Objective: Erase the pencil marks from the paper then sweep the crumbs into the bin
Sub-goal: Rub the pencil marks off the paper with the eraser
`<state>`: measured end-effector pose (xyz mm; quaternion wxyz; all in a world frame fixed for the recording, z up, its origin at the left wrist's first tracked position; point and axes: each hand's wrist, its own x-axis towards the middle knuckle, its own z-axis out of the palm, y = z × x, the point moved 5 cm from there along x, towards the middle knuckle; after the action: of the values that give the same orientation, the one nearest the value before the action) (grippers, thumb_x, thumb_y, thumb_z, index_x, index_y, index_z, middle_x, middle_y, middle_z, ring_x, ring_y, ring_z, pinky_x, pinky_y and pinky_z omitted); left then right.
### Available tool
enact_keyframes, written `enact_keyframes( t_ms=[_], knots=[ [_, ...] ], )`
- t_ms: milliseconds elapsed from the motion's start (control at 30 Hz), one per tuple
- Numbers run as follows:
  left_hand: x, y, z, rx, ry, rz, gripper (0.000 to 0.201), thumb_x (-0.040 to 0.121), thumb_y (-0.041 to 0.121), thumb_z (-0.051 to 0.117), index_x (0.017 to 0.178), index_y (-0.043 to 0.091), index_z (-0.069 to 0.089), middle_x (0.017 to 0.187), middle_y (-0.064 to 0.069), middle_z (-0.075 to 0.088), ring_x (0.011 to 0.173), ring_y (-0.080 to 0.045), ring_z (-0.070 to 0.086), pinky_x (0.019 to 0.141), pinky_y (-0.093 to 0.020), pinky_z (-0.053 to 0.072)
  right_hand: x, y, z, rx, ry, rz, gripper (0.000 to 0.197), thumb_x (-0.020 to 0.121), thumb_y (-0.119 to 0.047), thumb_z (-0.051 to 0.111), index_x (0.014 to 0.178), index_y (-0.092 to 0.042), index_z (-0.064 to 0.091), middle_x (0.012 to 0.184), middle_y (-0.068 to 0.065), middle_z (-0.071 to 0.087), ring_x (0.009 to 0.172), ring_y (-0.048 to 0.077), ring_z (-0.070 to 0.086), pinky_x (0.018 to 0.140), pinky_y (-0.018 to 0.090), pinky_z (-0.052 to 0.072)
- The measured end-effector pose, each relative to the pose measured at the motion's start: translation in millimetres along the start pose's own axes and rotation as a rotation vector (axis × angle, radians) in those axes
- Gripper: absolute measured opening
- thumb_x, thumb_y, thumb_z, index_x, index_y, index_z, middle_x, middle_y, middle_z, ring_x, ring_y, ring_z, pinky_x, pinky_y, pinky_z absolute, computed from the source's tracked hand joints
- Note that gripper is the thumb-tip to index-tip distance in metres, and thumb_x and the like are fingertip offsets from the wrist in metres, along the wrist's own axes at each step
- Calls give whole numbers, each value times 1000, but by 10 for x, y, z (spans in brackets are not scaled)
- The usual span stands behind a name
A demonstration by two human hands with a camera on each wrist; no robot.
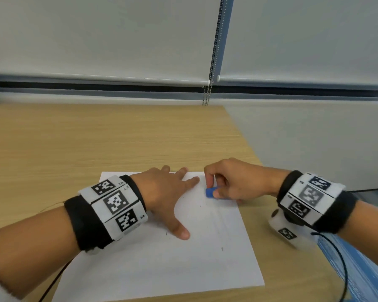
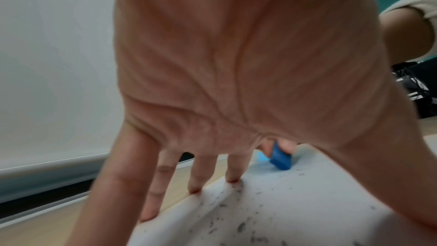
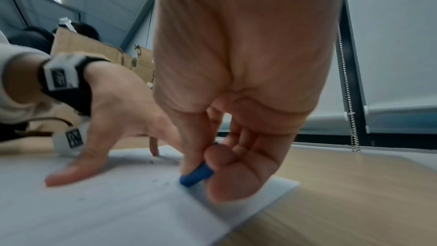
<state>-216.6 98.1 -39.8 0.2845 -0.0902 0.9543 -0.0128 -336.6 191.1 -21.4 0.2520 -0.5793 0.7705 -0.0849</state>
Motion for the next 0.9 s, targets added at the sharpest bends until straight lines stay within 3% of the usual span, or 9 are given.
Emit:
enact_keyframes(
  t_ms=[100, 167, 300, 367, 500, 667, 800, 900],
  knots=[
    [28, 5, 20, 5, -24, -2, 129, 62, 78, 68, 150, 41, -19, 161, 3, -21, 148, -36, 4, 112, -44, 24, -43, -19, 49, -3, -127, -9, 7, 85, -20, 68, 86, -22, 61, 71, 5, 64, 53, 9, 55, 59, 30, 50],
    [33, 4, 35, 0, -49, -13, 129, 63, 79, 67, 148, 41, -23, 159, 7, -27, 148, -36, -3, 114, -46, 21, 54, 39, -21, 19, -84, 40, 8, 87, -18, 66, 89, -20, 59, 72, 9, 69, 47, 15, 60, 63, 36, 54],
    [20, -8, 32, -4, -61, -22, 128, 65, 78, 66, 148, 40, -23, 157, 9, -29, 148, -36, -8, 115, -45, 18, 209, 139, -144, 46, 75, 76, 9, 88, -14, 61, 92, -17, 53, 59, 1, 66, 51, 27, 67, 65, 38, 54],
    [17, -13, 36, -4, -59, -22, 128, 65, 78, 65, 148, 40, -23, 157, 10, -29, 148, -36, -8, 115, -45, 19, 168, 125, -95, 86, 29, 55, 8, 89, -14, 62, 89, -15, 54, 67, 7, 66, 50, 27, 67, 63, 39, 54],
    [24, -8, 48, -8, -45, -21, 128, 64, 80, 64, 148, 39, -23, 158, 9, -27, 148, -37, -6, 114, -45, 22, 99, 8, 16, 47, -117, 15, 8, 89, -17, 63, 86, -18, 56, 67, -1, 66, 46, 18, 64, 71, 40, 55],
    [5, -7, 25, -25, -51, -12, 128, 66, 79, 63, 150, 35, -23, 158, 11, -28, 148, -38, -7, 115, -43, 21, 231, 73, -100, 31, 76, 63, 9, 90, -15, 60, 89, -16, 51, 67, -1, 59, 52, 31, 65, 61, 47, 55],
    [5, 8, 19, -28, -48, 9, 130, 66, 78, 65, 150, 32, -23, 156, 22, -26, 147, -40, -6, 112, -42, 26, 139, -6, 10, 25, -39, 1, 8, 90, -16, 61, 90, -16, 53, 66, -3, 62, 42, 16, 59, 53, 33, 51],
    [9, 10, 6, -24, -40, 21, 129, 67, 78, 65, 151, 30, -21, 156, 22, -24, 147, -40, -4, 113, -41, 26, 209, 25, -69, 2, 14, 24, 7, 90, -16, 61, 92, -16, 54, 68, 0, 63, 40, 15, 58, 55, 37, 53]
  ],
)
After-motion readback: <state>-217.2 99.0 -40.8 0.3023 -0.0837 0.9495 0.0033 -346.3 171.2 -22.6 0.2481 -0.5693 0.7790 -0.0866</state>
